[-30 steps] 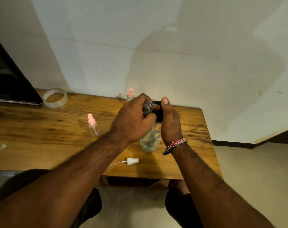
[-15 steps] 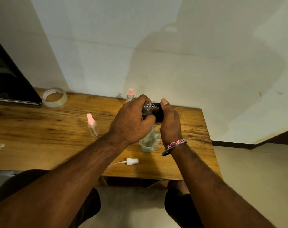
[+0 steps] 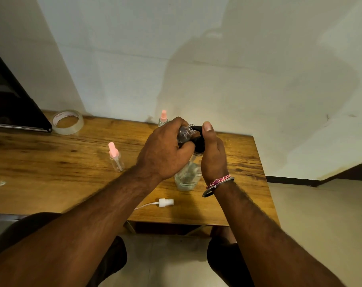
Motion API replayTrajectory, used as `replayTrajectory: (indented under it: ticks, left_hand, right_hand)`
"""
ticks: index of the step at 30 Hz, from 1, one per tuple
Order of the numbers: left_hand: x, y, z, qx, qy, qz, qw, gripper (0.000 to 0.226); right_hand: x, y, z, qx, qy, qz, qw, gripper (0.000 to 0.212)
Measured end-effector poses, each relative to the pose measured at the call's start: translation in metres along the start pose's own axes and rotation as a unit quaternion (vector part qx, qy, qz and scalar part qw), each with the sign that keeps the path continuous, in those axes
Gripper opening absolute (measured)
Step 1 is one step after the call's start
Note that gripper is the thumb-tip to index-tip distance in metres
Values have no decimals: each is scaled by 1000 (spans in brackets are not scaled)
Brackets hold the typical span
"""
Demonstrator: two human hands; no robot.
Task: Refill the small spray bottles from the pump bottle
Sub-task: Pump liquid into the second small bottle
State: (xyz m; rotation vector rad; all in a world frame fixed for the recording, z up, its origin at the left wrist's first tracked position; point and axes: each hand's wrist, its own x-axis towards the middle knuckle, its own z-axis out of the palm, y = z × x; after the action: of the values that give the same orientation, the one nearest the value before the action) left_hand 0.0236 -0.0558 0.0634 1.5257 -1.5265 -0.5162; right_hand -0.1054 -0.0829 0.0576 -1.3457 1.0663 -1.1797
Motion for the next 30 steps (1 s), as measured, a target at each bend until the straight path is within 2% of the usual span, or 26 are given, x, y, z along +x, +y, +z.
replayTrajectory:
  ticks: [8, 15, 19, 27, 30]
  left_hand:
    - [1, -3, -1, 4, 2, -1, 1000, 21]
    - [1, -3, 0, 10, -4, 1, 1000, 27]
    - [1, -3, 0, 20, -12, -4, 1000, 27]
    - [1, -3, -1, 23, -16, -6, 1000, 25]
    - [2, -1, -3, 12, -13, -4, 1000, 23]
  right_hand:
    - [0, -3, 2, 4, -10, 4, 1000, 51]
    - [2, -3, 2, -1, 7, 22, 1000, 53]
    - [3, -3, -1, -4, 18, 29, 999, 36]
    - [2, -4, 1, 2, 32, 21, 999, 39]
    - [1, -3, 2, -2, 10, 4, 1000, 44]
